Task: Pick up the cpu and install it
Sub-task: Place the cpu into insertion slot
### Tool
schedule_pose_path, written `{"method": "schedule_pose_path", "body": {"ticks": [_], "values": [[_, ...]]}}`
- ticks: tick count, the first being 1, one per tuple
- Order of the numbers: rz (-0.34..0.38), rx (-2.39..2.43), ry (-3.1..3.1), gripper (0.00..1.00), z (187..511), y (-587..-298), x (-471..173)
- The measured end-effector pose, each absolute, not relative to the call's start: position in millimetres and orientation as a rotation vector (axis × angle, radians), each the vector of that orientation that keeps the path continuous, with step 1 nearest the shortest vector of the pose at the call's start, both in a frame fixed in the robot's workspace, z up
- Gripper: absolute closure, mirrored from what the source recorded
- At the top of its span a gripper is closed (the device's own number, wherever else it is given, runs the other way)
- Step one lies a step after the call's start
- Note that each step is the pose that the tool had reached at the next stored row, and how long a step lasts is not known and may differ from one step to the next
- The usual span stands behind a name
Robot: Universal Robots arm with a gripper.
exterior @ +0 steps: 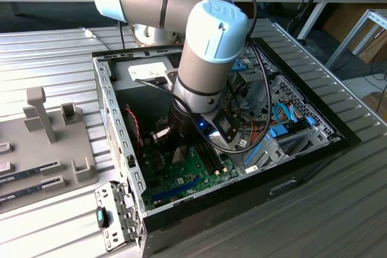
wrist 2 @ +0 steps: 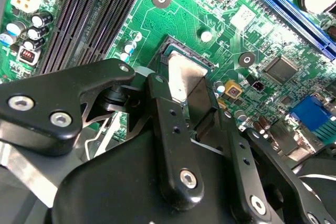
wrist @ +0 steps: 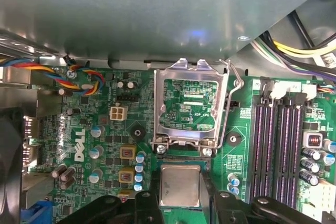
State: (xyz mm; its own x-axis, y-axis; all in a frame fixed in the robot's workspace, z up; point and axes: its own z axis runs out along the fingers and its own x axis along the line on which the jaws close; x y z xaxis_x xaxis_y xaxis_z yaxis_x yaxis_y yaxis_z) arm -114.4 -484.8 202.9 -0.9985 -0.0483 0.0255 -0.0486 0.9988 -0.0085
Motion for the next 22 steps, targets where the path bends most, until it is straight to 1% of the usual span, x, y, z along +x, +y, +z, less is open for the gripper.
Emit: {"method": "schedule_pose_path", "body": {"ticks": [9,22], "values": [[-0.010,0.067,-3.116,0.60,202.9,-488.6,-113.4],[-0.021,0.061,-3.116,0.60,203.8,-490.9,-112.4]]}}
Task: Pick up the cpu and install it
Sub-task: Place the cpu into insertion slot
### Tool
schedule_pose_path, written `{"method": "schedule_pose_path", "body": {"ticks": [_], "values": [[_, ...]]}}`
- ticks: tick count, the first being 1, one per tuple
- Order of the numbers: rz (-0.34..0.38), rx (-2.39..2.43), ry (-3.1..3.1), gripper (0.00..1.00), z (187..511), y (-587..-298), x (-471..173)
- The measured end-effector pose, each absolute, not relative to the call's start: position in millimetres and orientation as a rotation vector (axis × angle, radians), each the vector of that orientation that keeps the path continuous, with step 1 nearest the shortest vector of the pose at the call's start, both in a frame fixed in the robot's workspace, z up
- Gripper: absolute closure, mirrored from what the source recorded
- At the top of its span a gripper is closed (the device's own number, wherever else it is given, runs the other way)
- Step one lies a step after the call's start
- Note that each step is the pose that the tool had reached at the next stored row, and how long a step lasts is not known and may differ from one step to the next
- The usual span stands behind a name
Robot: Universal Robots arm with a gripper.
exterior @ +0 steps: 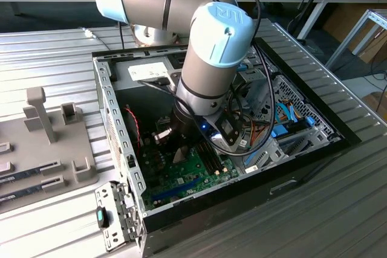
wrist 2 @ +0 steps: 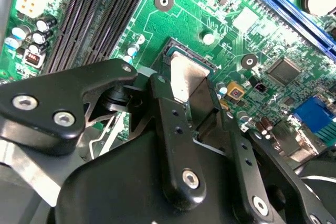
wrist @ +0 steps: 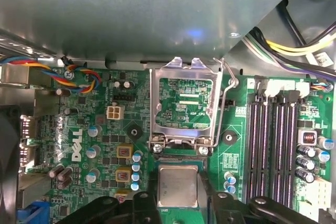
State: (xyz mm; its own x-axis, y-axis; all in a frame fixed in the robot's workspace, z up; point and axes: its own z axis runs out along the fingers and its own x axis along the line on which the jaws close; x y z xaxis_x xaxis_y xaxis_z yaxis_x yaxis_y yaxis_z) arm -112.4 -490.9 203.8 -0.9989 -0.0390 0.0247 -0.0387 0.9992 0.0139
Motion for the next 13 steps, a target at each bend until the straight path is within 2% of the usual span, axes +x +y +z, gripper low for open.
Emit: {"method": "schedule_pose_path", "body": {"ticks": [13], "values": [[-0.038,0.032,-3.115,0.60,202.4,-491.5,-111.1]]}}
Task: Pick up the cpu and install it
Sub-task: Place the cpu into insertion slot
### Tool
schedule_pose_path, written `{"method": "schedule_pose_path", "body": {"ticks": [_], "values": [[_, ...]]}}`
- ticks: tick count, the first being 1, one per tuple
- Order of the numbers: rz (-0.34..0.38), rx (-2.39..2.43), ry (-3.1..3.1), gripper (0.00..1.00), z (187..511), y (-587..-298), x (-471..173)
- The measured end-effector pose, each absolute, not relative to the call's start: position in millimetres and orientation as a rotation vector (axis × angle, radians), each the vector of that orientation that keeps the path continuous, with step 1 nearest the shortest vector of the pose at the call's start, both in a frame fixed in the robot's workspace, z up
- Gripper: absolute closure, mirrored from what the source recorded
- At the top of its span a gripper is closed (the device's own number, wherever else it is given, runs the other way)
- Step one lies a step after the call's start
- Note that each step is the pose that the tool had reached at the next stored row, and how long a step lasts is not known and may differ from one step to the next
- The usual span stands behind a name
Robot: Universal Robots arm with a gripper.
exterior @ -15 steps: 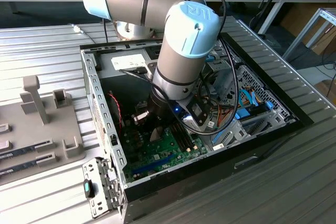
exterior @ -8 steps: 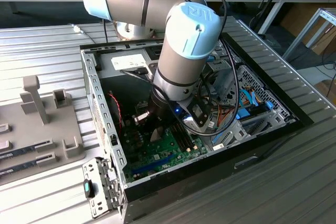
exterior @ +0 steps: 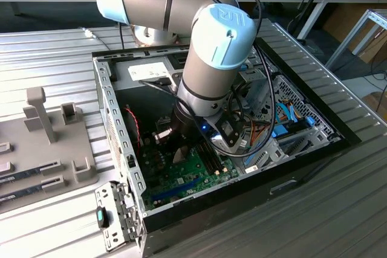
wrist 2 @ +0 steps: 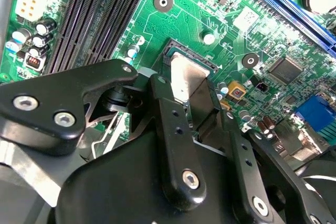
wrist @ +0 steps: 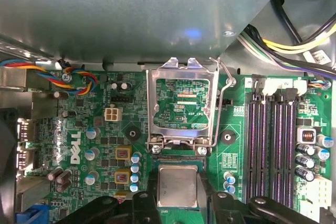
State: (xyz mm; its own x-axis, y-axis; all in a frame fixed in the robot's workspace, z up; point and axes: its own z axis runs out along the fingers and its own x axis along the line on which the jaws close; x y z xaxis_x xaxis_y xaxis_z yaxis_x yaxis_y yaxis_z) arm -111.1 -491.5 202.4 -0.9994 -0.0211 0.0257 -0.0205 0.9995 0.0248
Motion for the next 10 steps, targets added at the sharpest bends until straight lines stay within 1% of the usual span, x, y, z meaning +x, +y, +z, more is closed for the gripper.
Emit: {"method": "schedule_pose_path", "body": {"ticks": [7,8,10], "values": [[-0.039,0.033,-3.115,0.60,202.2,-491.5,-110.9],[-0.039,0.033,-3.116,0.59,202.1,-491.4,-110.9],[-0.039,0.032,-3.115,0.47,202.1,-491.4,-110.9]]}}
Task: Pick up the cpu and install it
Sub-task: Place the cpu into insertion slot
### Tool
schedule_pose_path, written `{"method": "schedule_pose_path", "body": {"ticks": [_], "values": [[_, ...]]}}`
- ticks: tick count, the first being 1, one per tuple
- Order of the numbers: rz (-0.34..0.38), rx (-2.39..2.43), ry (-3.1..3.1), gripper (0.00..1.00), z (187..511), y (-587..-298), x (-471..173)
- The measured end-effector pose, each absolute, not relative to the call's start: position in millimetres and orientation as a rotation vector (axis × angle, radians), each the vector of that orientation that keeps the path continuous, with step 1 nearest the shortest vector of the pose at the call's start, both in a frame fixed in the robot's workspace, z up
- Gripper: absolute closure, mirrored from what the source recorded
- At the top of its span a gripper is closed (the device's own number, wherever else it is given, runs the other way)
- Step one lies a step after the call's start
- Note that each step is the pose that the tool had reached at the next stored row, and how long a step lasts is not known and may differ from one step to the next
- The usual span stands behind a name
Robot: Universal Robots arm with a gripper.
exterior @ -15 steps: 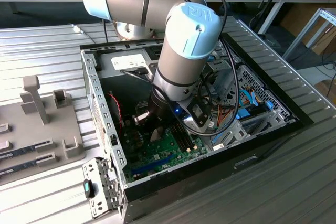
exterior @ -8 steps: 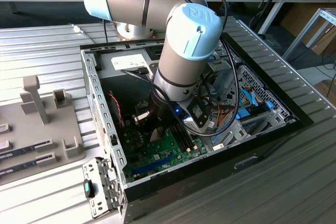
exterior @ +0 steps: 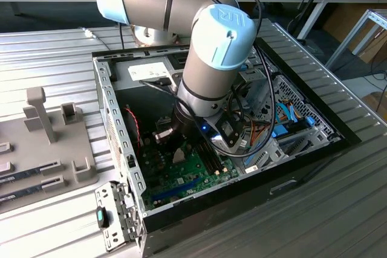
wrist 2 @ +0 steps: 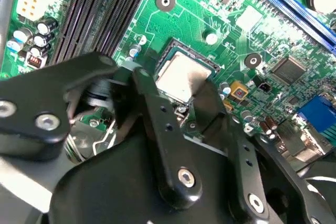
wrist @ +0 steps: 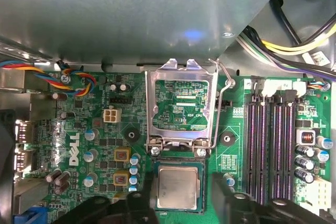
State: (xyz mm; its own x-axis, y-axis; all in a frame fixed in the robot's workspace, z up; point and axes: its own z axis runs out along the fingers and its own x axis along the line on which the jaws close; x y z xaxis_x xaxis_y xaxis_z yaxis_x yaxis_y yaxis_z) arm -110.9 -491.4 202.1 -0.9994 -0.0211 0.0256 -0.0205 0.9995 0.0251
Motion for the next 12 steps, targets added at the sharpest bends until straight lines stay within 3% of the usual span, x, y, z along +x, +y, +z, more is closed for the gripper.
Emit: {"method": "schedule_pose_path", "body": {"ticks": [1,8,10,12], "values": [[-0.038,0.032,-3.115,0.40,202,-491,-111],[-0.042,0.033,-3.115,0.40,212,-491,-111],[-0.042,0.032,-3.112,0.49,212,-491,-109],[-0.043,0.032,-3.106,0.67,212,-491,-102]]}}
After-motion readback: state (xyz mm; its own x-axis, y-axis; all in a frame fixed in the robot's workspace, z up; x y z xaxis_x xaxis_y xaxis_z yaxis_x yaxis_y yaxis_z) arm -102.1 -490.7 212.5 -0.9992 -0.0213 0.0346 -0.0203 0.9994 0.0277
